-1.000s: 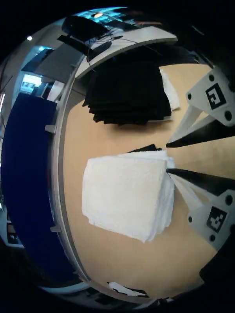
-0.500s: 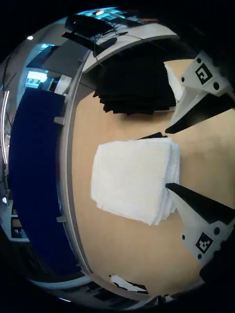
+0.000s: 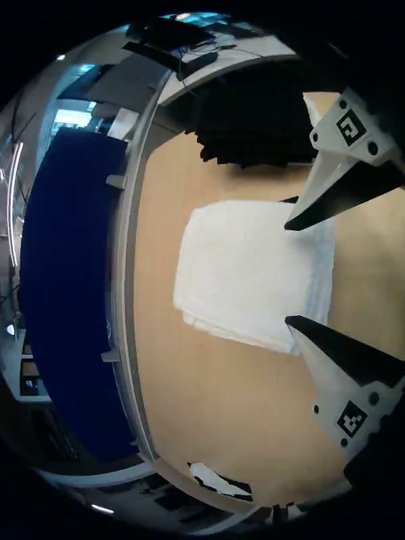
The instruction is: Fold towel
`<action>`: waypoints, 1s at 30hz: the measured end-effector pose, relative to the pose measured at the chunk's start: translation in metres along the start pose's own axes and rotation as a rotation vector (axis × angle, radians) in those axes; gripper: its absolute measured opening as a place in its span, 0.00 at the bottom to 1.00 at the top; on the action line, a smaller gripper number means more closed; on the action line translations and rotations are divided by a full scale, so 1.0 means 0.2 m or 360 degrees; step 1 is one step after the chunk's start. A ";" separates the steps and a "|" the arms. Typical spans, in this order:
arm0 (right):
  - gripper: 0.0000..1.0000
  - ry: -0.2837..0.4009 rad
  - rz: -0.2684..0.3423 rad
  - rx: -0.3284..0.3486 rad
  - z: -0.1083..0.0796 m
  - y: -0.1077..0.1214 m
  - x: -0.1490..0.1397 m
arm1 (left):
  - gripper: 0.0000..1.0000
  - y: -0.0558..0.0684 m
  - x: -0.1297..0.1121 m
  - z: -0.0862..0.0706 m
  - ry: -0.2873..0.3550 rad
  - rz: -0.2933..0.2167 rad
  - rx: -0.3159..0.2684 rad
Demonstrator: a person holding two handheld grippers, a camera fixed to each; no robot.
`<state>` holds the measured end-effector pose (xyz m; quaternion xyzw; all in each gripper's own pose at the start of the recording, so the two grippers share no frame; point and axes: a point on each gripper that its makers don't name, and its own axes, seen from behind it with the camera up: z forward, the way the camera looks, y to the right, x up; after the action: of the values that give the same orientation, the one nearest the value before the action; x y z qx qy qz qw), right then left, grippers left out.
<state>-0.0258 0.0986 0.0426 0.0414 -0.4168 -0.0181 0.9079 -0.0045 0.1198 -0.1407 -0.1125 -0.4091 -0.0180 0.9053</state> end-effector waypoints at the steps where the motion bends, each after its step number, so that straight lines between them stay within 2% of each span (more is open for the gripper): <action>1: 0.98 -0.0007 -0.0003 0.0002 0.01 0.00 -0.01 | 0.94 0.00 0.00 0.00 0.0000 -0.0001 0.0001; 15: 0.98 -0.0091 -0.0048 0.0003 0.07 -0.01 -0.13 | 0.94 0.00 0.01 0.00 -0.0002 0.0004 0.0002; 24: 0.98 0.0027 -0.0032 0.0012 0.01 0.00 0.06 | 0.94 0.00 0.01 0.01 -0.0001 -0.0003 -0.0006; 30: 0.98 0.0080 -0.0024 0.0004 0.04 0.04 0.22 | 0.94 0.01 0.02 0.01 -0.0002 0.0005 -0.0004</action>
<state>-0.0036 0.1025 0.0815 0.0463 -0.3936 -0.0235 0.9178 -0.0035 0.1215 -0.1372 -0.1144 -0.4095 -0.0171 0.9049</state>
